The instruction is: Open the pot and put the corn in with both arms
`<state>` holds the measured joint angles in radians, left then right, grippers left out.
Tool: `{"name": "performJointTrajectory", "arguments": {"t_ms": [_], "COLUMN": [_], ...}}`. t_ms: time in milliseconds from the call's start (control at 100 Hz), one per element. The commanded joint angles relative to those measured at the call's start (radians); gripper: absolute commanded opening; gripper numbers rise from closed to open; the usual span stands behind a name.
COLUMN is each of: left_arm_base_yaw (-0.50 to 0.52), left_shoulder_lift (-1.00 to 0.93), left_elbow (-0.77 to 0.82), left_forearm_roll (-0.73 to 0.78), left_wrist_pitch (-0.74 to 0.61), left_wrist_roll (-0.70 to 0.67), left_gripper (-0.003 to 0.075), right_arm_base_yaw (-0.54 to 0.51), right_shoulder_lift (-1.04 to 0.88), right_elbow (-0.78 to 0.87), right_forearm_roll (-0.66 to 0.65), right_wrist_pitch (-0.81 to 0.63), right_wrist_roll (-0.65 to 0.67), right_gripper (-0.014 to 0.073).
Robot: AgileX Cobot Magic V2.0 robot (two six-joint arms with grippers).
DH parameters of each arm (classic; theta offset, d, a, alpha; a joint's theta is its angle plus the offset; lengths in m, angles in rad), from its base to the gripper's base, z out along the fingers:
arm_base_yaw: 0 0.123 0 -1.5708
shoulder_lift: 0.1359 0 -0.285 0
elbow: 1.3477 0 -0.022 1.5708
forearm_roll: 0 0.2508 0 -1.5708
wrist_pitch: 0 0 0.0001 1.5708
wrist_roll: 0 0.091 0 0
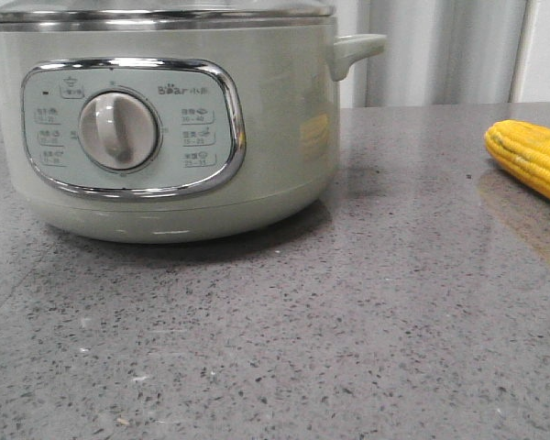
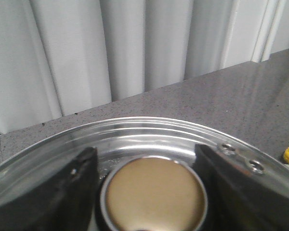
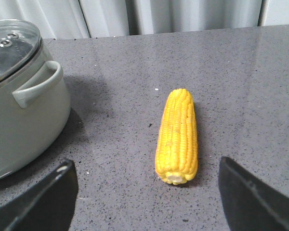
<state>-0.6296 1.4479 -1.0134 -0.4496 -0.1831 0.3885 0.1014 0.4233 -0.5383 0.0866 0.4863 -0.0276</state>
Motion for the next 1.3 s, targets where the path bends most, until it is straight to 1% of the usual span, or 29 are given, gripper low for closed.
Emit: {"name": "performJointTrajectory", "arguments": {"t_ms": [0,70,160,280,480,660,770,900,1120,1200,1290], "left_arm_base_yaw": [0.000,0.000,0.000,0.000,0.002,0.007,0.048,0.153,0.443,0.566,0.664], "left_shoulder_lift": [-0.018,-0.018,-0.020,-0.043,-0.133,-0.245,-0.309,-0.394,-0.493,-0.511,-0.513], "left_elbow": [-0.025,-0.025,-0.025,-0.039,-0.086,-0.108,-0.108,-0.099,-0.021,0.036,0.097], "left_forearm_roll": [-0.007,-0.007,-0.007,-0.007,-0.007,0.008,0.008,0.008,0.008,0.006,-0.028], "left_wrist_pitch": [-0.039,-0.039,-0.039,-0.044,-0.057,-0.075,-0.051,0.001,0.023,0.023,0.023], "left_wrist_roll": [-0.001,-0.001,-0.001,-0.001,-0.001,0.072,0.115,0.114,0.114,0.114,0.114], "left_gripper": [0.0253,0.0203,0.0177,0.0177,0.0177,0.0177,0.0177,0.0177,0.0177,0.0177,0.0177], "right_arm_base_yaw": [-0.005,-0.005,-0.005,-0.005,-0.005,-0.005,-0.005,-0.005,-0.005,-0.005,-0.005], "right_shoulder_lift": [0.014,0.014,0.014,0.014,0.014,0.014,0.014,0.014,0.014,0.014,0.014], "right_elbow": [-0.038,-0.038,-0.038,-0.038,-0.038,-0.038,-0.038,-0.038,-0.038,-0.038,-0.038], "right_forearm_roll": [-0.005,-0.005,-0.005,-0.005,-0.005,-0.005,-0.005,-0.005,-0.005,-0.005,-0.005], "right_wrist_pitch": [-0.085,-0.085,-0.085,-0.085,-0.085,-0.085,-0.085,-0.085,-0.085,-0.085,-0.085], "right_wrist_roll": [-0.008,-0.008,-0.008,-0.008,-0.008,-0.008,-0.008,-0.008,-0.008,-0.008,-0.008], "right_gripper": [0.0500,0.0500,0.0500,0.0500,0.0500,0.0500,0.0500,0.0500,0.0500,0.0500,0.0500]}}
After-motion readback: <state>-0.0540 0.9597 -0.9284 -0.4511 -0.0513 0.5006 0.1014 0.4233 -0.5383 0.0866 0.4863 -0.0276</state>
